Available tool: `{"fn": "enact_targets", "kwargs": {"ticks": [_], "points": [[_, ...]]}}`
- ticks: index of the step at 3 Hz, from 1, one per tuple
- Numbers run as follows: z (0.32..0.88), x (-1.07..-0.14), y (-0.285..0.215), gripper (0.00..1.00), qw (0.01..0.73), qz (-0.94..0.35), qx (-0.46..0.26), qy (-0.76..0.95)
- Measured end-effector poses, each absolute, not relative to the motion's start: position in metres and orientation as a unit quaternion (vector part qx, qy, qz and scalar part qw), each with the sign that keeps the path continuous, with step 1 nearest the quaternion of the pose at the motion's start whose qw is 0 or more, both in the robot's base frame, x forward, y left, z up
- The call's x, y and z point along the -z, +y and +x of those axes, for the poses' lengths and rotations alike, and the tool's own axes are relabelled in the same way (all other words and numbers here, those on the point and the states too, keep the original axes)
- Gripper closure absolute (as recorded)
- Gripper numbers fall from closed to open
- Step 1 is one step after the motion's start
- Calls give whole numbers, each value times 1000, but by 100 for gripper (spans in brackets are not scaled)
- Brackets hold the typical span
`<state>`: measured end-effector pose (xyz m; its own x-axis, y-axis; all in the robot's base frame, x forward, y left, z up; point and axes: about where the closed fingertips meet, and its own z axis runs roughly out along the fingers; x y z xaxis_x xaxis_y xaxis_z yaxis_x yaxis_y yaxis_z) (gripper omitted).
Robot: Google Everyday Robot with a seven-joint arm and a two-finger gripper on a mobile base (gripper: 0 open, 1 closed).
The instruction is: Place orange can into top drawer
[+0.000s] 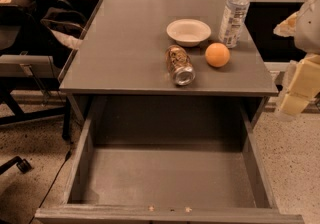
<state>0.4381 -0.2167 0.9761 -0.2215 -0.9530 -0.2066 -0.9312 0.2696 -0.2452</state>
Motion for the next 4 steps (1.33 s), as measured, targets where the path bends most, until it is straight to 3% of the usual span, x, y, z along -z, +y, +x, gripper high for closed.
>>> {"fn": "enact_targets", "kwargs": {"ticks": [2, 4], "points": [[440, -979, -215, 0, 175, -573, 38, 800], [447, -977, -218, 0, 215, -432, 11, 876]]}}
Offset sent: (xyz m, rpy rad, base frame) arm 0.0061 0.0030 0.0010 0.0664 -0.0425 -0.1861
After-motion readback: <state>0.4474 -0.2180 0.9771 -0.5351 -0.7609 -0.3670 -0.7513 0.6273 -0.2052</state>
